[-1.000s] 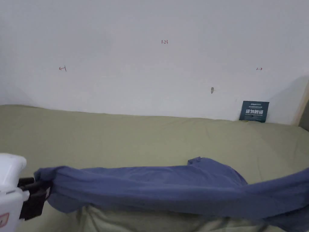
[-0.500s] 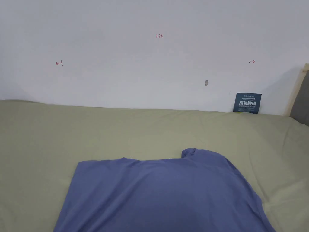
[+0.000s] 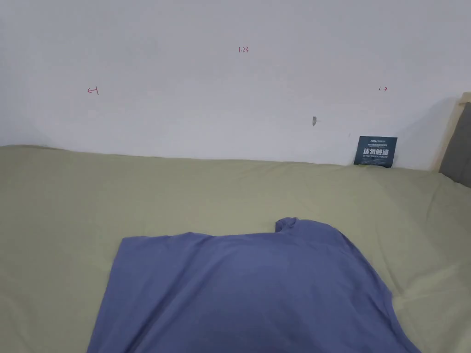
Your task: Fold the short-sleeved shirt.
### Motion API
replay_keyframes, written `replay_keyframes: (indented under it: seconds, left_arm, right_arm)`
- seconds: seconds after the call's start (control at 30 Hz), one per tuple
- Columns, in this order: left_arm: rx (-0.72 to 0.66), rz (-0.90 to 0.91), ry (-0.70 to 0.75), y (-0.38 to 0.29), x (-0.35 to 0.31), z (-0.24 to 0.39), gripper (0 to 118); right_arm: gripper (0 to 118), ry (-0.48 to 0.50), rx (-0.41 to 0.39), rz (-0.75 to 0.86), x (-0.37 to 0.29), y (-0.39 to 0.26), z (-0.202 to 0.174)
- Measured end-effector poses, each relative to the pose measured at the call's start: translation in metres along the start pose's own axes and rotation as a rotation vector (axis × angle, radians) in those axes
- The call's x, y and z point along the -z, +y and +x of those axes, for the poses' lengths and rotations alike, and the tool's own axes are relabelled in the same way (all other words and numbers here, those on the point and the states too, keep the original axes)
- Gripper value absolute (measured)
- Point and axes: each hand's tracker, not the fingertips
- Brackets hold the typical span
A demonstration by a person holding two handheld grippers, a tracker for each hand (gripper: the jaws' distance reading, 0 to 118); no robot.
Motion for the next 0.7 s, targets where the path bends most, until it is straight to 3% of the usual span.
replay_keyframes:
  seconds: [0.07, 0.13, 0.2, 0.23, 0.27, 0.3, 0.33, 0.37, 0.53, 0.7]
  left_arm:
    - [0.017, 0.057, 0.045, 0.006, -0.008, 0.017, 83]
    - [0.007, 0.081, 0.091, 0.007, -0.012, 0.038, 77]
    - [-0.021, 0.107, 0.113, -0.001, -0.015, 0.058, 66]
    - [-0.041, 0.120, 0.117, -0.009, -0.016, 0.067, 38]
    - [-0.048, 0.113, 0.123, -0.019, -0.014, 0.075, 0]
    - [-0.088, 0.112, 0.157, -0.029, -0.015, 0.084, 0]
    - [-0.106, 0.084, 0.147, -0.039, -0.014, 0.091, 0]
    - [-0.119, 0.060, 0.115, -0.048, -0.012, 0.096, 0]
    - [-0.099, 0.001, 0.158, -0.084, 0.001, 0.102, 0]
    - [-0.220, 0.085, 0.155, -0.065, 0.000, 0.075, 0]
  right_arm:
    - [70, -0.060, 0.031, 0.014, -0.001, 0.006, -0.012]
    - [68, -0.037, 0.081, 0.018, 0.000, 0.008, -0.026]
    - [67, -0.002, 0.082, -0.010, 0.000, 0.007, -0.041]
    - [62, 0.021, 0.048, -0.031, 0.000, 0.005, -0.051]
    - [36, 0.029, 0.012, -0.025, -0.001, 0.002, -0.061]
    - [1, -0.016, -0.033, -0.012, -0.005, -0.008, -0.074]
    - [0, -0.036, -0.075, -0.001, -0.009, -0.013, -0.084]
    - [0, 0.012, -0.097, -0.013, -0.011, -0.019, -0.091]
    - [0, 0.130, -0.072, -0.098, -0.014, -0.046, -0.111]
    - [0, 0.136, -0.074, -0.081, -0.017, -0.038, -0.102]
